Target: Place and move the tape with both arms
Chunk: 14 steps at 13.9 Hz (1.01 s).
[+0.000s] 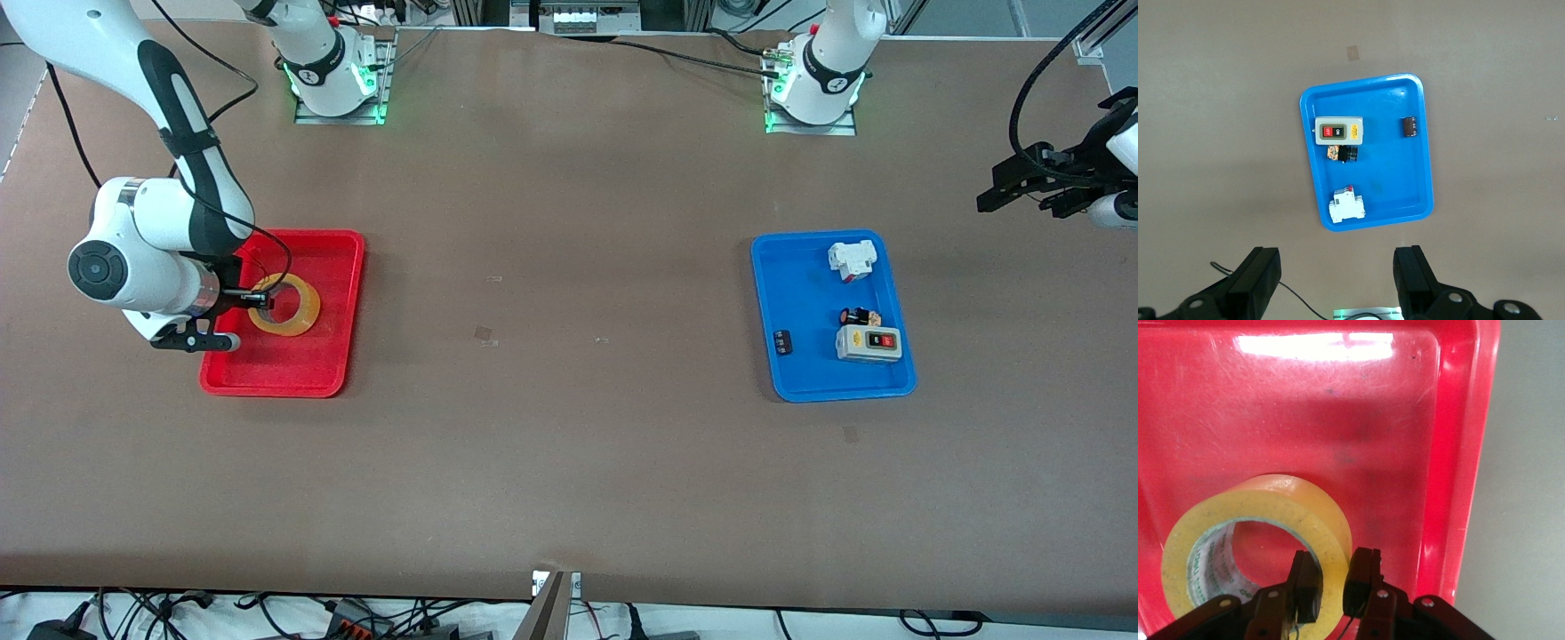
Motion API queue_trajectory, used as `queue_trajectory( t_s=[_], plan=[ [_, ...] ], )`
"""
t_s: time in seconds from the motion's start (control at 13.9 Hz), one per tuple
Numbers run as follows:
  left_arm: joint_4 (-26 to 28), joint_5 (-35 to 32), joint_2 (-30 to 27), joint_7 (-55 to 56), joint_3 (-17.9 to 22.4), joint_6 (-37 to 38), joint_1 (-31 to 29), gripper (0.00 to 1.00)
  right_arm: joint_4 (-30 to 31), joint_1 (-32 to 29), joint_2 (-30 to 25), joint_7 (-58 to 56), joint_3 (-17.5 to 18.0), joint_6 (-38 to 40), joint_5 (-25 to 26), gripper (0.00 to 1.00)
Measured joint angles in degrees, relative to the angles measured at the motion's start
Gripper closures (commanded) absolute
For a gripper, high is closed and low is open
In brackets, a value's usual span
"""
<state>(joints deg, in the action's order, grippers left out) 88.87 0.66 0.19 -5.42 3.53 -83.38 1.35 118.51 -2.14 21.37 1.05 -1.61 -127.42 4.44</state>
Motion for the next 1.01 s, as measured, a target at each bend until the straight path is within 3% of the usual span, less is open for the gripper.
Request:
queue_trajectory(
  t_s=[0.07, 0.14, 0.22, 0.43, 0.57, 0.86, 1.01],
  plan=[
    [-0.02, 0.00, 0.00, 0.00, 0.00, 0.02, 0.00, 0.00, 0.28, 0.00, 0.16, 0.00, 0.06, -0.49, 0.00, 0.74],
    [-0.06, 0.00, 0.00, 0.01, 0.01, 0.03, 0.00, 0.00, 0.59, 0.00, 0.41, 0.00, 0.07, -0.83, 0.00, 0.18],
    [-0.11, 0.00, 0.00, 0.02, 0.02, 0.04, -0.01, 0.00, 0.78, 0.00, 0.78, 0.00, 0.07, -1.04, 0.00, 0.01],
    [-0.17, 0.00, 0.00, 0.03, 0.08, 0.06, -0.08, 0.00, -0.02, 0.02, 0.77, 0.01, 0.15, -0.53, 0.00, 0.00],
    [-0.17, 0.00, 0.00, 0.03, 0.00, 0.07, -0.09, 0.00, -4.05, 0.06, -0.89, -0.04, 0.55, 6.11, 0.02, 0.00],
    [-0.18, 0.00, 0.00, 0.03, -0.07, 0.09, -0.09, 0.00, -21.58, 0.44, -4.86, -0.20, 1.18, 28.47, -0.02, 0.00],
    [-0.18, 0.00, 0.00, 0.03, -0.07, 0.10, -0.09, 0.00, -30.21, 0.47, -5.44, -0.60, 1.60, 35.45, -0.07, 0.00]
  ],
)
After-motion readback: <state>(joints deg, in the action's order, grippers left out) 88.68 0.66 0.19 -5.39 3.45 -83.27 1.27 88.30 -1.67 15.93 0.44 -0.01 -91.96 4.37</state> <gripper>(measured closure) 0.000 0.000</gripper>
